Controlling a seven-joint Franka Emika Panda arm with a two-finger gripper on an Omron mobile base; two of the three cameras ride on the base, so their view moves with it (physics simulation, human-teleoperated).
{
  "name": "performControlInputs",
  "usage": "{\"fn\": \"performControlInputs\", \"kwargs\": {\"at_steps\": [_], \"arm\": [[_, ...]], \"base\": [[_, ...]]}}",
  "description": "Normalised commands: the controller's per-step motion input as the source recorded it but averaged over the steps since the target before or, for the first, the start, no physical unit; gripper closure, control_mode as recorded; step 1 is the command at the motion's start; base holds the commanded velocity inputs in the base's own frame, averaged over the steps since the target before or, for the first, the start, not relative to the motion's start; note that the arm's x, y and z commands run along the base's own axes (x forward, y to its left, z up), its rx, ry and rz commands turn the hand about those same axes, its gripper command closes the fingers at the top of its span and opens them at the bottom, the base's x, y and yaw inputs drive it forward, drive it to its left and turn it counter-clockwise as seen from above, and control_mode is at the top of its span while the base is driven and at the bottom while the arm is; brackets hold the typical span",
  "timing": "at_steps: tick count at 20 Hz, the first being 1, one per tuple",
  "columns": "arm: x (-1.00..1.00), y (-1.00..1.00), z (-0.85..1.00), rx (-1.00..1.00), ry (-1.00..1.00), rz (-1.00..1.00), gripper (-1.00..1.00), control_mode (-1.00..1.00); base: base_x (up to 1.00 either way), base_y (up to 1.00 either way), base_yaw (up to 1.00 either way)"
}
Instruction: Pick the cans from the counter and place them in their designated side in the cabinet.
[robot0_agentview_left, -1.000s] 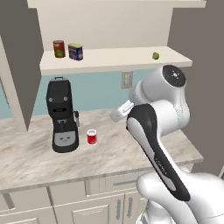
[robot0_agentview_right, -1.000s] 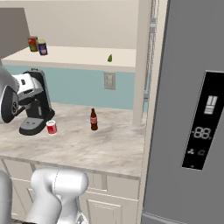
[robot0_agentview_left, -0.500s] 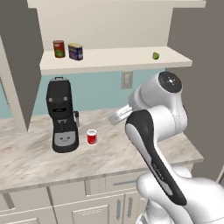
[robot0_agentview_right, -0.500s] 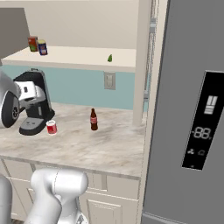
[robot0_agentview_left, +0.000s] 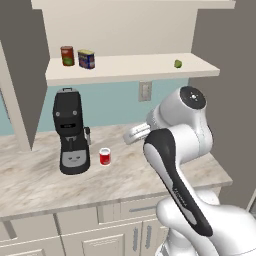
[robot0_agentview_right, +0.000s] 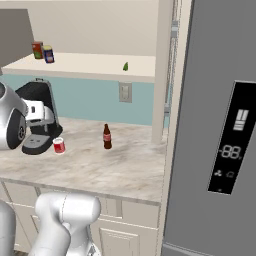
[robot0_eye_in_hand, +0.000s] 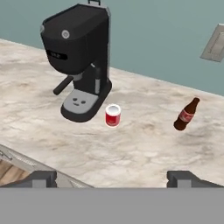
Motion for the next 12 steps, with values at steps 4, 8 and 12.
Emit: {"fn": "performControlInputs", "kwargs": {"at_steps": [4, 8, 12], "arm": [[0.05, 0.00, -0.05, 0.02, 0.02, -0.03, -1.00, -1.00], [0.07, 0.00, -0.05, 0.03, 0.08, -0.05, -1.00, -1.00], [0.09, 0.00, -0.08, 0.04, 0.07, -0.04, -1.00, -1.00]], "base": [[0.00, 0.00, 0.00], [0.00, 0.00, 0.00], [0.00, 0.00, 0.00]]}}
